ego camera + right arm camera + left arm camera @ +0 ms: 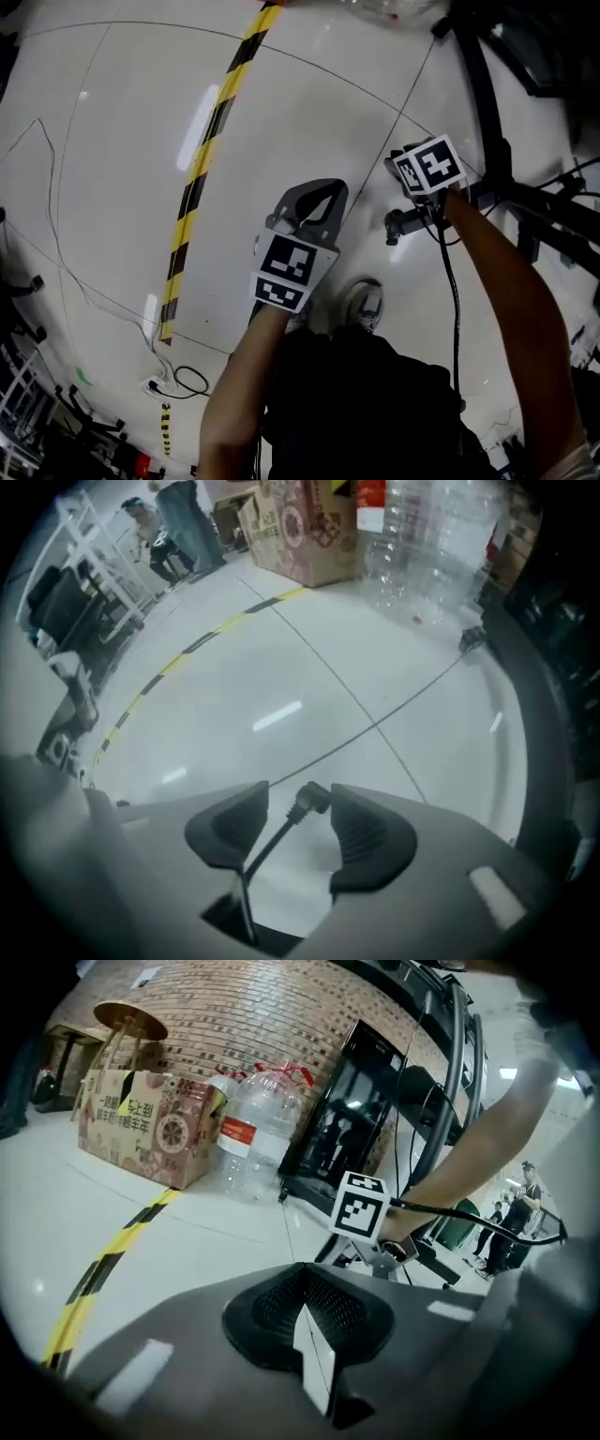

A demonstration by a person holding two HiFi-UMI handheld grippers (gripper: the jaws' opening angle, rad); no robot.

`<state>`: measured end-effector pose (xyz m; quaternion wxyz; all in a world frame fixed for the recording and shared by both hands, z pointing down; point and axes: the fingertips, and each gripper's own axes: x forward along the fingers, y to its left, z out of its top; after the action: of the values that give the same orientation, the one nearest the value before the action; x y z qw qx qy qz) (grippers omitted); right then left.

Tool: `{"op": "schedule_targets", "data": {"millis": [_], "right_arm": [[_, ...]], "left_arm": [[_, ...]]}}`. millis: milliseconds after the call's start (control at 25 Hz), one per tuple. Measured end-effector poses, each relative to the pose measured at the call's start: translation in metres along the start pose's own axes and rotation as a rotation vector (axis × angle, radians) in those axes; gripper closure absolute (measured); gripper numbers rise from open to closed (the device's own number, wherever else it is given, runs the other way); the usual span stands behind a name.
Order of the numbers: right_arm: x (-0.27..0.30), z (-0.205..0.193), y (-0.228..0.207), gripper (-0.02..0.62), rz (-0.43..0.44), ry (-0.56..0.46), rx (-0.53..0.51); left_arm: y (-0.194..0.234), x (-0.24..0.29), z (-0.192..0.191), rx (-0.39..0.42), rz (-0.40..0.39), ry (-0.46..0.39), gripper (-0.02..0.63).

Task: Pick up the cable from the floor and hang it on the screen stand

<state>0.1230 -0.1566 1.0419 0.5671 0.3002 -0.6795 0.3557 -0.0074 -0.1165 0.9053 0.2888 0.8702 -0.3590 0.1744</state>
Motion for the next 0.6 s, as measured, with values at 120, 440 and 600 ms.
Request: {"op": "schedule_targets", "data": {"millis": [120,440,600], "right_arm": [[0.018,-0.004,-0.001,0.341,-0.018,0.08,0.143],[0.028,0.009,-0.002,0.459,0.019,0.004,0.226],[-0.047,0.044,0.044,0.467,0.336,-0.248,0.43]], "left_arm": [[0.005,-0.008,-0.019,-0.027,0.012,0.023,0.586],[0.015,-0.023,-0.025,-0.035,0.026,0.064,0.586],[0.017,-0.046,-0.001,-0.028,0.041,0.073,0.586]]}}
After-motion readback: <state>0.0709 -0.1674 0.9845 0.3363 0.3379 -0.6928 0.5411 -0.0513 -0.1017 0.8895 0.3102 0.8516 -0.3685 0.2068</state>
